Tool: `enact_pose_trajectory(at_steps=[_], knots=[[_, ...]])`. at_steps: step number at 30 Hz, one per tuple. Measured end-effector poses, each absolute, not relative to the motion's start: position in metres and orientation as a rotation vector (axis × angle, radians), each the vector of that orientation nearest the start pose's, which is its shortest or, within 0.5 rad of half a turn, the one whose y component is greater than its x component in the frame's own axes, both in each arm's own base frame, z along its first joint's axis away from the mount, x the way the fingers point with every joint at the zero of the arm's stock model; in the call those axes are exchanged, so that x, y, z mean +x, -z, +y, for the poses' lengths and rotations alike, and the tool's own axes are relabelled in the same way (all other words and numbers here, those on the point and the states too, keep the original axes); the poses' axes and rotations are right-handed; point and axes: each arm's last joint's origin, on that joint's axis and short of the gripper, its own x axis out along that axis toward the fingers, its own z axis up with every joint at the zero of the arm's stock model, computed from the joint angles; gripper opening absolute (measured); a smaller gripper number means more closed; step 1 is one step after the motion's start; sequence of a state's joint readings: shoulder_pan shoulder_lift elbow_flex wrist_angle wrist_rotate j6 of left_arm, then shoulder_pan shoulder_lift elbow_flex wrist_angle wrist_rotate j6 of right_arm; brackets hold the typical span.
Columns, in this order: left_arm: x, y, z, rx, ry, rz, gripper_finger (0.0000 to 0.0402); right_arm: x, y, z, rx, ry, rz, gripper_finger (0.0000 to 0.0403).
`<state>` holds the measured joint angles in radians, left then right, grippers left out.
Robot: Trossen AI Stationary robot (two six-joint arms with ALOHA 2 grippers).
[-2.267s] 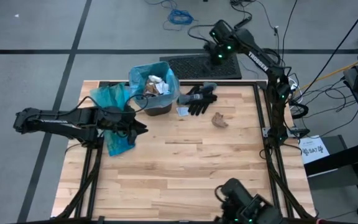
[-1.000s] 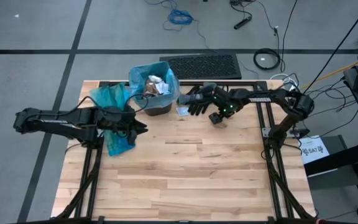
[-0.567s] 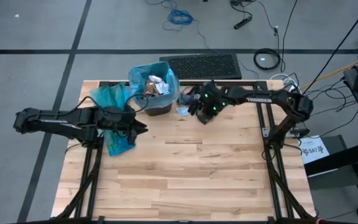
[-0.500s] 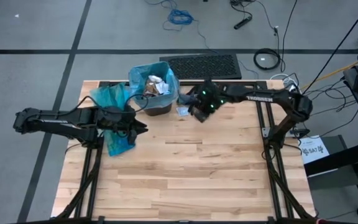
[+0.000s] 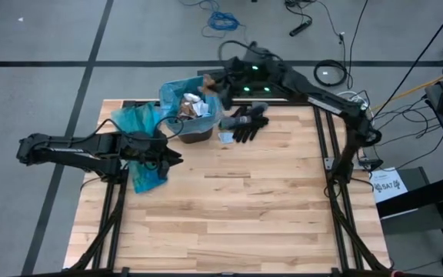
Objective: Place trash/remove bag and relplace
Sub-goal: Put the brown napkin into the trash bin, then put the white cardboard into the trash bin
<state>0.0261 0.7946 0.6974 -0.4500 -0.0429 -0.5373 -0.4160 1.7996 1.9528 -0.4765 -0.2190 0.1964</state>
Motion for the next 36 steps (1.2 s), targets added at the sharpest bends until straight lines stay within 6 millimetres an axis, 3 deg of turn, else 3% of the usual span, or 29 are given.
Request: enact_pose_trajectory(at_steps=[9, 13, 16, 21, 28, 36], knots=[[0.168, -0.279, 0.006, -0.525, -0.209, 0.498, 0.012, 0.449, -0.365, -0.189, 0.335, 0.183, 0.381, 0.0001], [0.168, -0.279, 0.006, -0.526, -0.209, 0.497, 0.012, 0.467, -0.335, -0.2, 0.352, 0.193, 0.427, 0.0015], [0.168, -0.279, 0.006, -0.526, -0.208, 0.493, 0.012, 0.47, -0.324, -0.204, 0.365, 0.196, 0.457, 0.004], [0.168, -0.279, 0.006, -0.525, -0.208, 0.494, 0.012, 0.467, -0.328, -0.209, 0.373, 0.164, 0.44, 0.0102], [0.168, -0.279, 0.006, -0.519, -0.207, 0.495, 0.012, 0.455, -0.347, -0.21, 0.362, 0.172, 0.403, 0.0187], [0.168, -0.279, 0.006, -0.518, -0.207, 0.497, 0.012, 0.431, -0.384, -0.211, 0.337, 0.188, 0.333, 0.0233]])
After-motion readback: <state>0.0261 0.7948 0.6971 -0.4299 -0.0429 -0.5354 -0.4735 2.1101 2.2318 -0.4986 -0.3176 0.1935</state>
